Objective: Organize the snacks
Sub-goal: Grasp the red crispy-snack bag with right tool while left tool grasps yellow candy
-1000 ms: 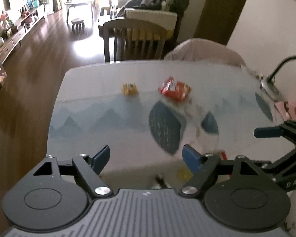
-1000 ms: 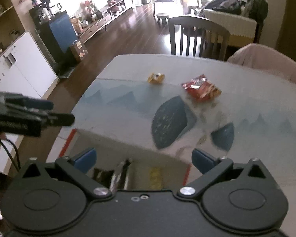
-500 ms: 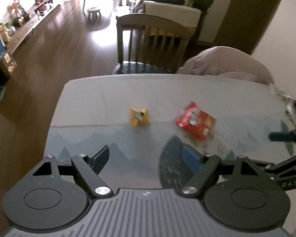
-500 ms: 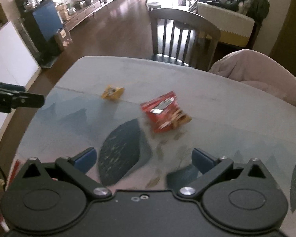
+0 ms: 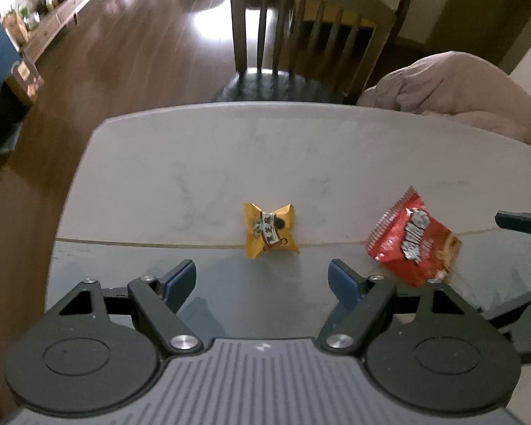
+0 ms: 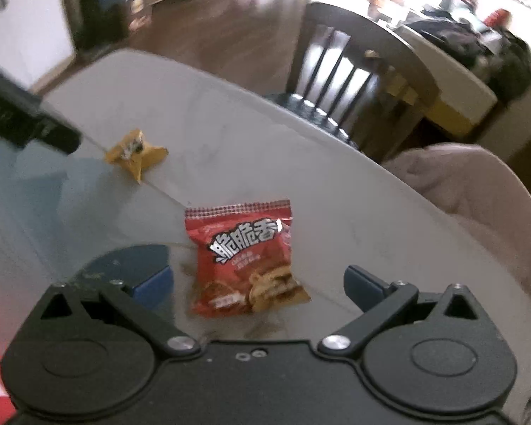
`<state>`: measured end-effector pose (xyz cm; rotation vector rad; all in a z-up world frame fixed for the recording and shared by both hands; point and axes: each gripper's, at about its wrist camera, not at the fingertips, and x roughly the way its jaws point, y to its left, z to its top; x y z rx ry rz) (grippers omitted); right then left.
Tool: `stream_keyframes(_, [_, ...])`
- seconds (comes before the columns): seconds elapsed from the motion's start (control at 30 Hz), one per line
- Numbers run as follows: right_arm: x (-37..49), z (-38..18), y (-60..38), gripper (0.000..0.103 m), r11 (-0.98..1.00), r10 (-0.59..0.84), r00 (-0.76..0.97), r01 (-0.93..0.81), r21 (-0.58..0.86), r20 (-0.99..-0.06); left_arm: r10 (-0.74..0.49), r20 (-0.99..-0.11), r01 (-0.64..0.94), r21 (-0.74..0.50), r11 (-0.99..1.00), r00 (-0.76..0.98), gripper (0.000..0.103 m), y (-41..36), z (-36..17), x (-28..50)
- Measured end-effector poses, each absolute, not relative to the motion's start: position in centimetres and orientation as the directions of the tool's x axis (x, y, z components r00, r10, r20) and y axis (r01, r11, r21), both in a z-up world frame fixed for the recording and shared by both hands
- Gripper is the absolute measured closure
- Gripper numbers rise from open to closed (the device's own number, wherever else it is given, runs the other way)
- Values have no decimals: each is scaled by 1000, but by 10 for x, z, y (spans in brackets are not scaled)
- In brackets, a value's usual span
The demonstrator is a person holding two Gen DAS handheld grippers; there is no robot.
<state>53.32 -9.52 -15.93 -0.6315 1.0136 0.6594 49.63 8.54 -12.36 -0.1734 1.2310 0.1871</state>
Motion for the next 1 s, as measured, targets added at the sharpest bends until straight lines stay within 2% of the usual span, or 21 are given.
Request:
stream_keyframes(0.13, [545, -185, -81, 1, 583, 144, 374, -780, -227, -916, 39, -956, -243, -34, 969, 290, 21, 88, -149, 518])
stream_keyframes(0.53, [579, -222, -77, 5, 635, 166, 246, -768, -87, -955, -7, -976, -304, -75, 950, 216, 21, 99, -202, 550])
stream_keyframes(0.8, [580, -229, -75, 0, 634, 208, 203, -772, -26, -957, 10, -975, -291, -56, 955, 220, 22, 94, -213, 551])
stream_keyframes(0.9, [579, -229, -76, 1, 648, 221, 209, -762, -17, -953, 37, -974, -285, -29, 958, 222, 29, 91, -213, 549])
stream_keyframes(1.0, [576, -227, -77, 5, 658, 226, 226, -752, -22, -947, 53, -973, -262, -8, 965, 225, 40, 87, -210, 548])
